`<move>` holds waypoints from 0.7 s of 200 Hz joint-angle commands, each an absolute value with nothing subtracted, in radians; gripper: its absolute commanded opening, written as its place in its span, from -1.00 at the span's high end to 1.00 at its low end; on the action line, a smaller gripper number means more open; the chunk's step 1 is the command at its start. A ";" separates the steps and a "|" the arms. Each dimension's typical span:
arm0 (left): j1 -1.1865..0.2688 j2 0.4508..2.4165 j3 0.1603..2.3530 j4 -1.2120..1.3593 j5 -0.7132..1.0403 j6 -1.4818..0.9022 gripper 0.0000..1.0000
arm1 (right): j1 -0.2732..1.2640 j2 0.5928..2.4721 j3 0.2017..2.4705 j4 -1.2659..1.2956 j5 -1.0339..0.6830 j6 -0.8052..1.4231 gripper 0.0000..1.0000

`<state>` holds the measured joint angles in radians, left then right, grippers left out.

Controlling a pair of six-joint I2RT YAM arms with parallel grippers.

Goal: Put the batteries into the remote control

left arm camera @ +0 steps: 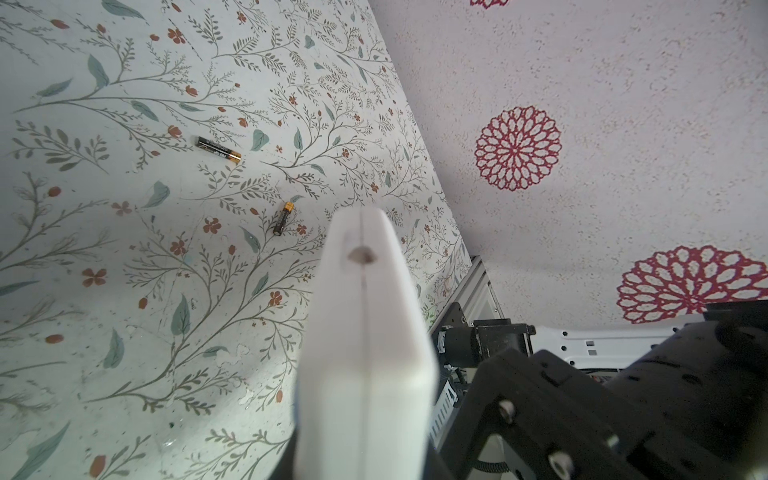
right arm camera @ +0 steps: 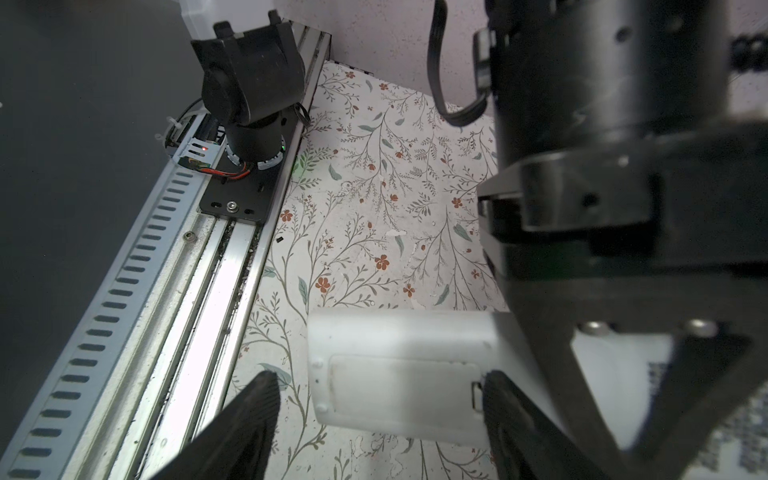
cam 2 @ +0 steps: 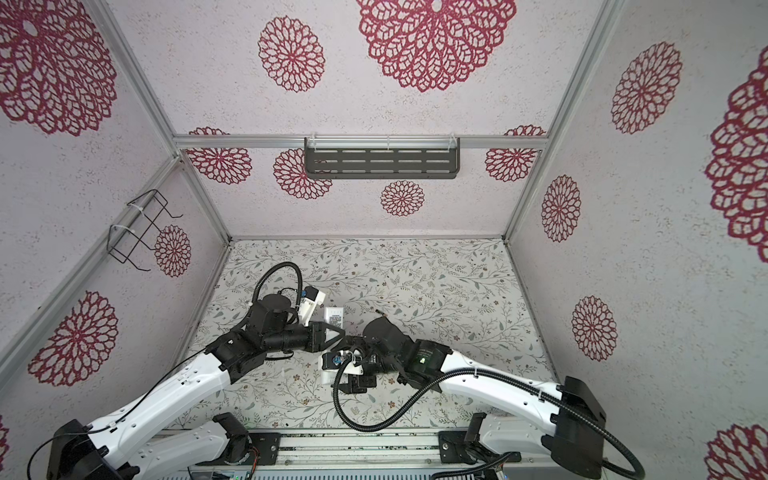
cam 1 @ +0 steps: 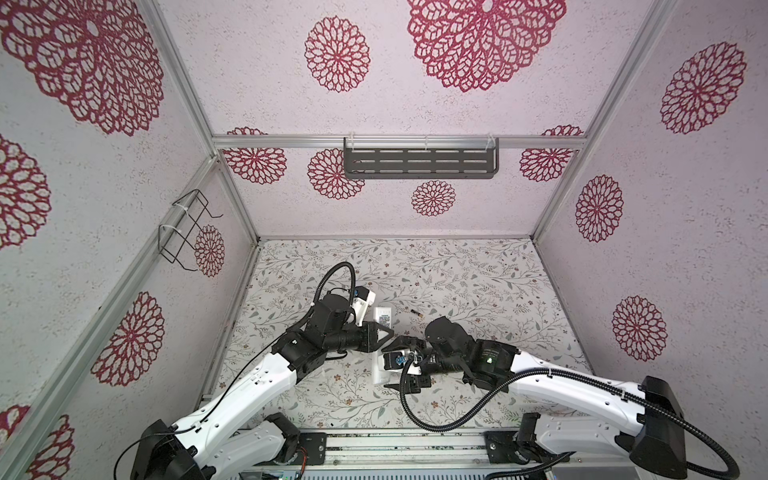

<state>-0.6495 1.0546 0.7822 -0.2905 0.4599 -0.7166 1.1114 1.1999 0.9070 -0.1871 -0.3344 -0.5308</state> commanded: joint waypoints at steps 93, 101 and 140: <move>-0.654 1.029 0.821 -0.157 0.517 -0.715 0.97 | 1.127 1.283 1.018 -0.497 -0.544 -0.555 -0.25; -0.653 1.029 0.822 -0.161 0.516 -0.713 0.97 | 1.127 1.286 1.025 -0.506 -0.548 -0.560 -0.22; -0.654 1.027 0.819 -0.168 0.509 -0.707 0.98 | 1.128 1.276 1.051 -0.528 -0.581 -0.568 -0.18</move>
<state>-0.6571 1.0546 0.7822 -0.3397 0.5156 -0.7036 1.0992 1.2621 1.0443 -0.3977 -0.4175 -0.5545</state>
